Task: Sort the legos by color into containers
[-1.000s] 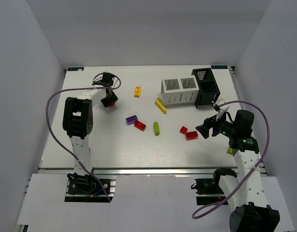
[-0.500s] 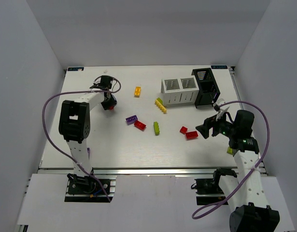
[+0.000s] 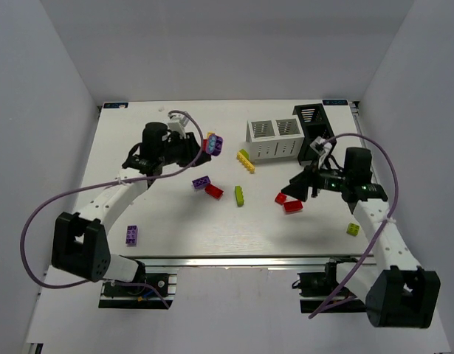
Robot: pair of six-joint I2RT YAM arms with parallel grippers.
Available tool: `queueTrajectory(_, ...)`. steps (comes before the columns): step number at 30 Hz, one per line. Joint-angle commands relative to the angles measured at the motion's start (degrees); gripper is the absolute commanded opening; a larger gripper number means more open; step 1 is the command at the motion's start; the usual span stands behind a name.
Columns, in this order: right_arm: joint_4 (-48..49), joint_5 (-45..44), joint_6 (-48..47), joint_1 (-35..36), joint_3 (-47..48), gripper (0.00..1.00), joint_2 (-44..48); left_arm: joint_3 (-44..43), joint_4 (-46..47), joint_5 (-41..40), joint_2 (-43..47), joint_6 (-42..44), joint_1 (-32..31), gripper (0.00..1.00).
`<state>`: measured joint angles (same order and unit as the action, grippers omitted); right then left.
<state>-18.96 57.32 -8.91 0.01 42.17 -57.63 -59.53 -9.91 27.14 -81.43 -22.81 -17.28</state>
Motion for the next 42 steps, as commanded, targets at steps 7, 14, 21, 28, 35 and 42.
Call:
queueTrajectory(7,21.6,-6.1,34.5,12.8,9.1,0.76,-8.6,6.0,7.1,2.6,5.1,4.3,-10.8,0.00)
queueTrajectory(14,20.5,-12.6,40.0,19.6,13.4,0.85,-13.3,5.2,5.3,-9.1,5.0,4.4,-17.2,0.00)
queueTrajectory(21,19.6,-13.3,41.5,21.9,14.7,0.89,-18.6,3.3,4.8,-12.1,2.5,4.5,-21.3,0.00)
queueTrajectory(28,19.1,-14.7,41.2,22.2,15.9,0.82,-22.0,1.7,3.9,-14.3,1.7,4.9,-23.9,0.00)
queueTrajectory(35,19.3,-15.4,41.0,22.4,15.9,0.58,-23.8,1.2,4.0,-15.6,1.5,4.5,-25.7,0.00)
queueTrajectory(42,20.8,-14.6,41.0,22.1,15.0,0.00,-23.5,1.0,4.0,-18.1,1.0,4.0,-26.8,0.00)
